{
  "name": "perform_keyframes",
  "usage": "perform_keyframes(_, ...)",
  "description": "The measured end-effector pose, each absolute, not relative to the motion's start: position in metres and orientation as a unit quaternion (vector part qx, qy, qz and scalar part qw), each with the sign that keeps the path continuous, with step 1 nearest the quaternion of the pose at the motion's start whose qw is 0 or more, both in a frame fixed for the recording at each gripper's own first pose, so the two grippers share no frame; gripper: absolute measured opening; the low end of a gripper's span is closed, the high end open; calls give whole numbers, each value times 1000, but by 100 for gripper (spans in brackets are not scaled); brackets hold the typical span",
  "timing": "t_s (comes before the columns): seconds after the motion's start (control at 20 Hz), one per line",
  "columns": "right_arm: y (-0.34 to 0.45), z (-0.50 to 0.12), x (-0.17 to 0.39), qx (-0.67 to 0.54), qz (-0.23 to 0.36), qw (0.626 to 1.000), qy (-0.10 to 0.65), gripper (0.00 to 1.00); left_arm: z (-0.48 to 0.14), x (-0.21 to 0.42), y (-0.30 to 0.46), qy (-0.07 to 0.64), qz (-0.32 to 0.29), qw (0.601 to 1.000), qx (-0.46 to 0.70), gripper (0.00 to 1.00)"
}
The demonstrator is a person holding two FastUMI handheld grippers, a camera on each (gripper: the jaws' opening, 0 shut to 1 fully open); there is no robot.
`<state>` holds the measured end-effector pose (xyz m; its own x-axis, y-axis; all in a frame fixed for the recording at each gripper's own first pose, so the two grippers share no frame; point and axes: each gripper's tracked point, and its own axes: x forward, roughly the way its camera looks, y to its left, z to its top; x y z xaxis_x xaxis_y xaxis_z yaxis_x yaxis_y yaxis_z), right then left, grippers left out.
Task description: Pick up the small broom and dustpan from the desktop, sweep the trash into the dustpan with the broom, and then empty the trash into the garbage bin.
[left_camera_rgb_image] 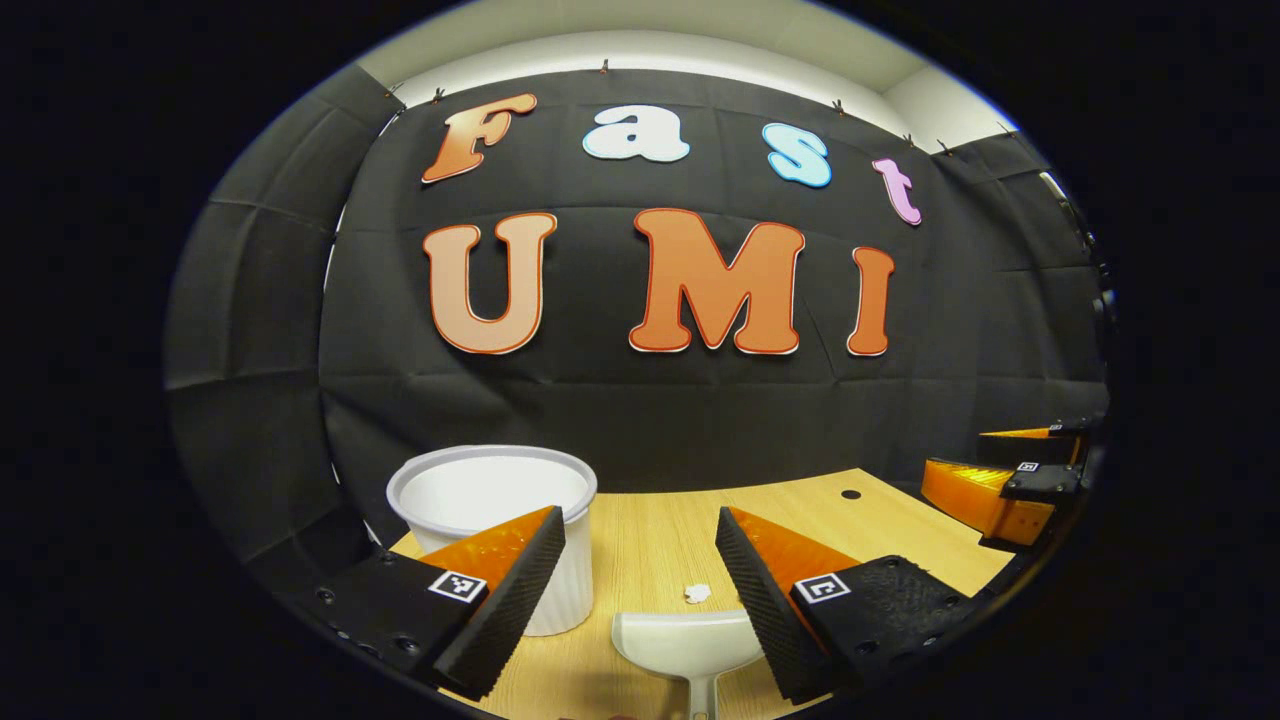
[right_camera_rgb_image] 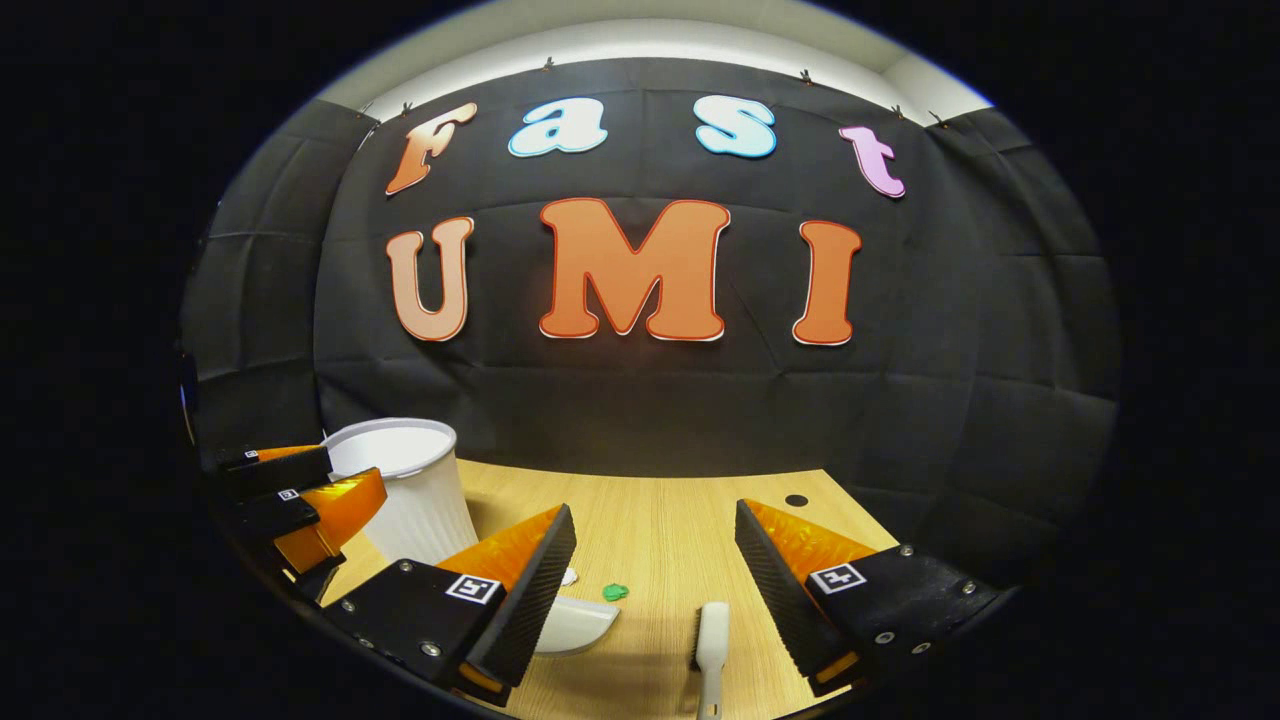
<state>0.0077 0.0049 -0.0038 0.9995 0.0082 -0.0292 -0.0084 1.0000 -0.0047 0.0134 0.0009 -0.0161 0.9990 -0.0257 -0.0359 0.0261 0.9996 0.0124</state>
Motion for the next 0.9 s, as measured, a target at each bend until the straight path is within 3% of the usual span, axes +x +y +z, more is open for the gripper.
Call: perform_keyframes(0.9, -3, -12, 18, -6, 4, 999, 32, 96, -33, 27, -10, 42, -34, 999, 0, 95)
